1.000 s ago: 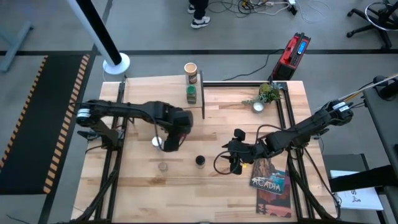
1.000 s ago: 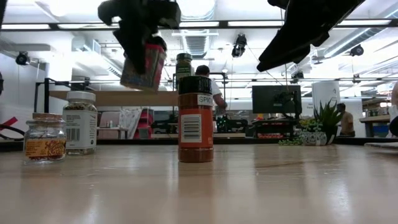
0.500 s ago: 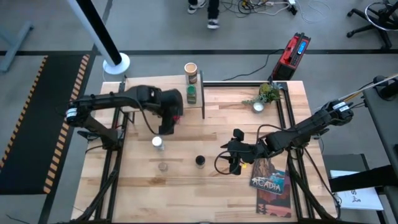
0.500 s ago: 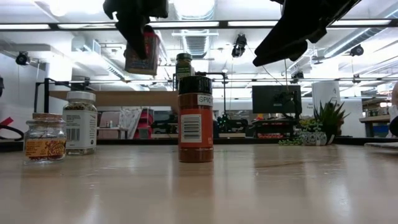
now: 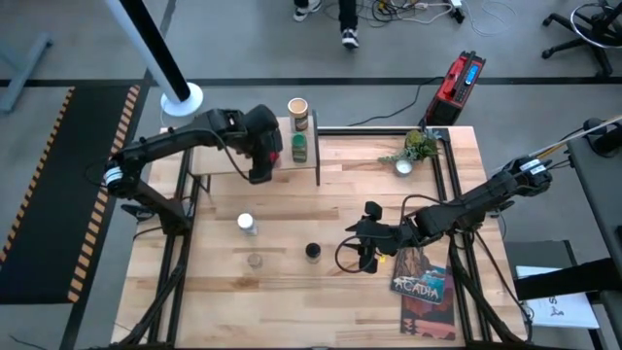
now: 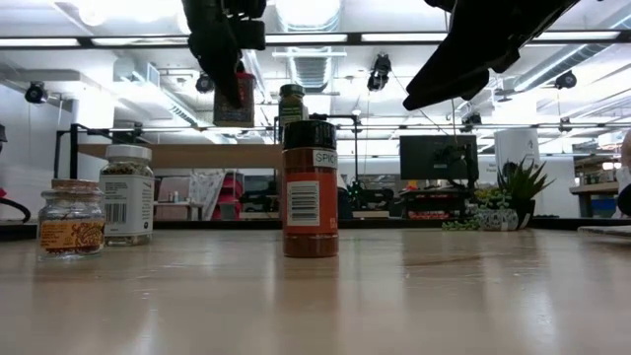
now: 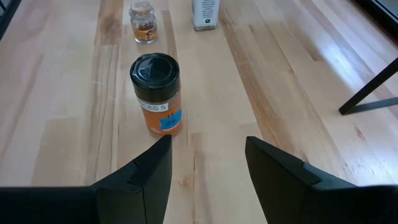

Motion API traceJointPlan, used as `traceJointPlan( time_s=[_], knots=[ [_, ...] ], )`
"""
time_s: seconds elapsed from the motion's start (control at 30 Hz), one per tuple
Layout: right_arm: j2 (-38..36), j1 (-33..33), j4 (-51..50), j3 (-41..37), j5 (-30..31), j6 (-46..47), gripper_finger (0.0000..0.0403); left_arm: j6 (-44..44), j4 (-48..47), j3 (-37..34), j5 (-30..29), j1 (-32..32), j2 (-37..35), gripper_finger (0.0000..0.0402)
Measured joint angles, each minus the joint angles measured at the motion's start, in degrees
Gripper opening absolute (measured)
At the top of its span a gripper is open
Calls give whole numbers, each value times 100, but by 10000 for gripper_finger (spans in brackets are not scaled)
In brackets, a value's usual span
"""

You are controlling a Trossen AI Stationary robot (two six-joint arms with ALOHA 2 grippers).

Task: Shelf spices
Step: Put the red seasoning can on the shelf

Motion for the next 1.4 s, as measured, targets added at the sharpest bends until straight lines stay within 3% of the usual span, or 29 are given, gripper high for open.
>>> traceJointPlan(
  time_s=[0.27,0.47,0.73,1.03,1.4],
  knots=[
    [0,0,0,0,0,0,181,454,303,-51,56,532,4,191],
    [0,2,1,-2,0,7,181,837,470,-85,730,1069,70,192],
    [0,2,3,-4,0,57,181,1183,615,-90,1084,1750,318,192],
    [-2,0,7,-39,2,-4,181,1532,704,-35,1194,1997,681,193],
    [-5,0,46,-61,63,-54,181,1798,434,772,1179,2097,1180,194]
  ],
)
